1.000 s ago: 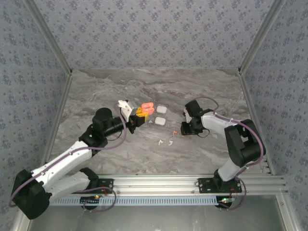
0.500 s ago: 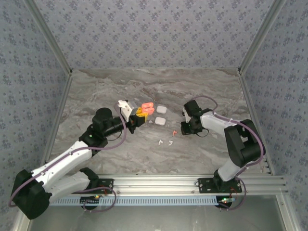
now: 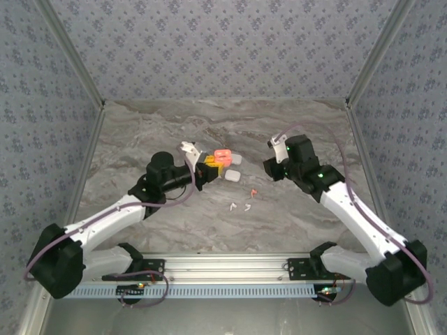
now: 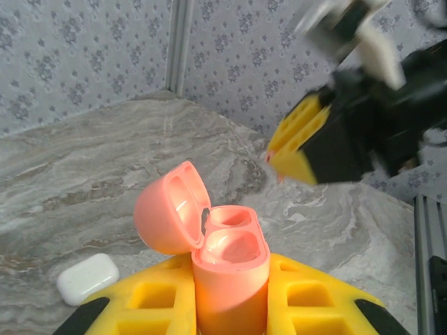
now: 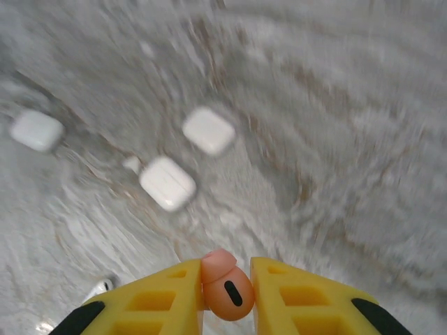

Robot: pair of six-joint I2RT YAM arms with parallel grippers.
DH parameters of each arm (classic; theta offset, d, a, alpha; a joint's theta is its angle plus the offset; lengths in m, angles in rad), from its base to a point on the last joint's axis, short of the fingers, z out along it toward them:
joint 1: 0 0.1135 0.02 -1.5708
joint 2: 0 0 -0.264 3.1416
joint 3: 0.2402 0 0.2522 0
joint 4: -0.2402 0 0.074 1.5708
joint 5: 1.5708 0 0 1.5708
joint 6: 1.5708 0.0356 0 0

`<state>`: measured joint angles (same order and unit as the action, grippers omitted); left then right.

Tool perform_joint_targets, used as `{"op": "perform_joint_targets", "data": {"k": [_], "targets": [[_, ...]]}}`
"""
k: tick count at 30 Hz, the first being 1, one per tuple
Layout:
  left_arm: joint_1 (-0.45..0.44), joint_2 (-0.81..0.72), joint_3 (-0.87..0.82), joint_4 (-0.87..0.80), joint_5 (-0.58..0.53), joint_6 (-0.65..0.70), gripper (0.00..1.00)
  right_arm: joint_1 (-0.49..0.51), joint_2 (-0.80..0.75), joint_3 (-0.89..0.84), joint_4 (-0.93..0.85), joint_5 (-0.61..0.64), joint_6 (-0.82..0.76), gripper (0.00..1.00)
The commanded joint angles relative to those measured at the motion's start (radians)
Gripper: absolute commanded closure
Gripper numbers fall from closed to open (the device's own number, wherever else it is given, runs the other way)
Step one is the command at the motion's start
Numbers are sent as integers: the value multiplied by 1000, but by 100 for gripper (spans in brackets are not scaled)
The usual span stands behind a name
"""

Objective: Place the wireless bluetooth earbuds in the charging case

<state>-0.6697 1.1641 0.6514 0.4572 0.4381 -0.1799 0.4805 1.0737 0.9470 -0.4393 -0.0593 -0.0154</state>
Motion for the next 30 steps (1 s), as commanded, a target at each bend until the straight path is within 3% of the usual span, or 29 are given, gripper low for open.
{"op": "perform_joint_targets", "data": {"k": [1,12,30], "targets": [[-7,38,72,95,73,-63,100,35,-63,69,11,-14,-157,75],[-19,113,111,141,210,-98,100,171,-27,217,-16,-29,-445,75],[-26,91,119,109,230,-67,100,233,72,277,-70,-37,-505,74]]}}
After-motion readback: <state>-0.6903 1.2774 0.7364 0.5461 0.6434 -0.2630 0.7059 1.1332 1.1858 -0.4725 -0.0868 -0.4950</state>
